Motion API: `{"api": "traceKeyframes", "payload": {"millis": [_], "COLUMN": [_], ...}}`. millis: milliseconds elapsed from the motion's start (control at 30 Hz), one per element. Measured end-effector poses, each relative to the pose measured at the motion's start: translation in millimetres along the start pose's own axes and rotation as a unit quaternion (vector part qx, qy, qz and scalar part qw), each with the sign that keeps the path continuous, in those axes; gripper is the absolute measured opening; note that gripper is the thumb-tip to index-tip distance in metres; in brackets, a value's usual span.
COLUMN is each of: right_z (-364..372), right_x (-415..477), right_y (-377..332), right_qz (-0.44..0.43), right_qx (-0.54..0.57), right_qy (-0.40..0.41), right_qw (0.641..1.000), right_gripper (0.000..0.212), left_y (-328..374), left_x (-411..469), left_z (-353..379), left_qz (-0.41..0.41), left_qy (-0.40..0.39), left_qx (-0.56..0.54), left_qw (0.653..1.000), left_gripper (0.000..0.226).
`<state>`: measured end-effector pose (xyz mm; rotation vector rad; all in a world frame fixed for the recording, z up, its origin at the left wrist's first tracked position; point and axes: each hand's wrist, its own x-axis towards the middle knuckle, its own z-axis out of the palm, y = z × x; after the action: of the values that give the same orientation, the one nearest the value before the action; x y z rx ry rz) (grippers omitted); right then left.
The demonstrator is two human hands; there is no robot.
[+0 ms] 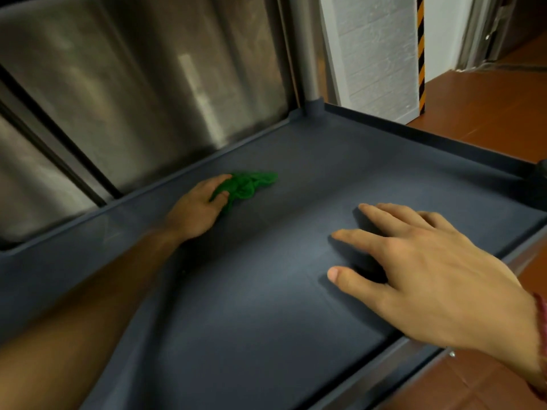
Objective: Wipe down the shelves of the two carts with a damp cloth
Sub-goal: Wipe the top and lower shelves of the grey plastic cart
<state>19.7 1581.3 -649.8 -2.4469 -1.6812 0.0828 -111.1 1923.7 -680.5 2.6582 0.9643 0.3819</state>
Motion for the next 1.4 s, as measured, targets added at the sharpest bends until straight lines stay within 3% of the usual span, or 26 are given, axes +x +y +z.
{"api": "traceKeyframes", "payload": {"millis": [167,300,467,633,800,1000,1200,1400], "right_z": [6,4,-2,-3,0,-2,-2,-3], "right_x": [1,3,1,-2,-4,-4,0,-2], "right_y": [2,3,-2,-2,-2,-3,-1,0], "right_qz": [0.019,0.023,0.03,0.036,0.041,0.037,0.048,0.044], "right_qx": [0.013,0.021,0.035,0.03,0.022,0.024,0.039,0.038], "right_qy": [0.046,0.042,0.051,0.053,0.046,0.039,0.04,0.049], "right_qw": [0.999,0.999,0.998,0.998,0.998,0.998,0.997,0.997], "right_gripper": [0.074,0.078,0.077,0.076,0.077,0.078,0.079,0.077], "left_y": [-24,-21,8,67,96,71,34,40], "left_x": [65,74,41,-37,-91,-40,42,33], "left_z": [-4,1,2,12,13,18,9,14], "left_qz": [-0.094,-0.115,-0.046,0.087,0.165,0.116,-0.049,-0.033], "left_qy": [0.024,0.027,0.017,-0.033,-0.075,-0.046,-0.005,-0.004], "left_qx": [0.035,0.061,0.042,0.016,0.012,0.01,0.033,0.037], "left_qw": [0.995,0.991,0.998,0.995,0.983,0.992,0.998,0.999], "left_gripper": [0.048,0.049,0.046,0.043,0.061,0.044,0.047,0.046]}}
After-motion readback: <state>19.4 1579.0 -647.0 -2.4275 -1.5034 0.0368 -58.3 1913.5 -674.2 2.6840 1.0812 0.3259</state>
